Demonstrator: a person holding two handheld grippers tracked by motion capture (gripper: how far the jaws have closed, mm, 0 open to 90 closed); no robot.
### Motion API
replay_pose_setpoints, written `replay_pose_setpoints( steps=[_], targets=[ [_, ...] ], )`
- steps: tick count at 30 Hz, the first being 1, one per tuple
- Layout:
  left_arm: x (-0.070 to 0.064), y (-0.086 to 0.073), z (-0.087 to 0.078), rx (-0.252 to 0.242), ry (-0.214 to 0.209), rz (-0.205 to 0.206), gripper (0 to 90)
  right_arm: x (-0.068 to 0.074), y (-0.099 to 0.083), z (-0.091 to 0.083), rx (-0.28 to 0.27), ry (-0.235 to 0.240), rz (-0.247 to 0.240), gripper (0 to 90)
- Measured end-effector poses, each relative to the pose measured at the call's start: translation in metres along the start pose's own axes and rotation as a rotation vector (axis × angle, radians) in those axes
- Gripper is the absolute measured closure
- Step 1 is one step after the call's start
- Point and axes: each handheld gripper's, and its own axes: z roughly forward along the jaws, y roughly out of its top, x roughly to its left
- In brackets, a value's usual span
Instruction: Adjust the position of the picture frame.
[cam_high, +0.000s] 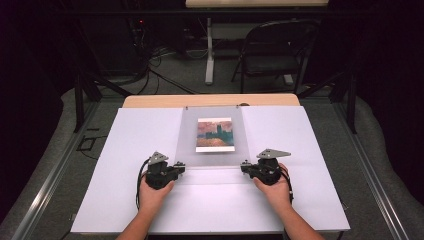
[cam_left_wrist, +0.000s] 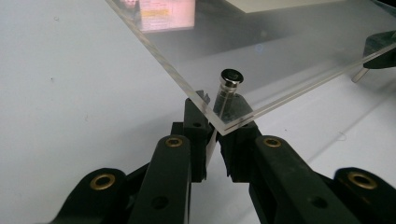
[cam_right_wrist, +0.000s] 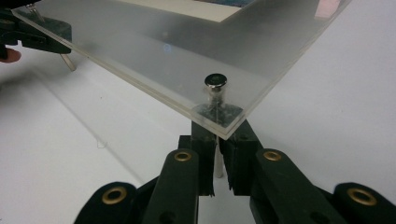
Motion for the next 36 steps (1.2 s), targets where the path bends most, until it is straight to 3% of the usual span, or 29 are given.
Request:
replay_pose_setpoints(
  steps=[4, 8, 14, 15, 16, 21, 26, 36],
  targets=[
    [-0.001, 0.0, 0.0, -0.002, 0.016, 0.01, 79.8, -0.001, -0.001, 0.0, 0.001, 0.003, 0.01, 82.3],
    [-0.003, -0.001, 0.0, -0.01, 0.026, 0.021, 74.8, 0.0, -0.001, 0.0, -0.006, -0.001, 0.006, 73.7],
    [-0.006, -0.003, 0.003, -0.033, 0.027, 0.041, 53.8, 0.004, -0.002, 0.0, -0.032, -0.018, -0.021, 52.9],
    [-0.006, -0.003, 0.003, -0.042, 0.03, 0.047, 53.8, 0.004, -0.002, 0.0, -0.032, -0.018, -0.021, 52.9],
    [-0.007, -0.004, 0.004, -0.051, 0.032, 0.05, 46.8, 0.005, -0.003, 0.0, -0.027, -0.025, -0.023, 46.6],
    [-0.007, -0.005, 0.003, -0.067, 0.027, 0.07, 35.8, 0.005, -0.003, 0.0, -0.027, -0.033, -0.022, 36.4],
    [-0.007, -0.006, -0.001, -0.085, 0.033, 0.076, 31.4, 0.008, -0.003, -0.005, -0.023, -0.05, -0.037, 31.4],
    [-0.01, -0.01, -0.013, -0.074, 0.038, 0.079, 31.3, 0.019, -0.005, -0.018, 0.002, -0.069, -0.087, 31.2]
  ],
)
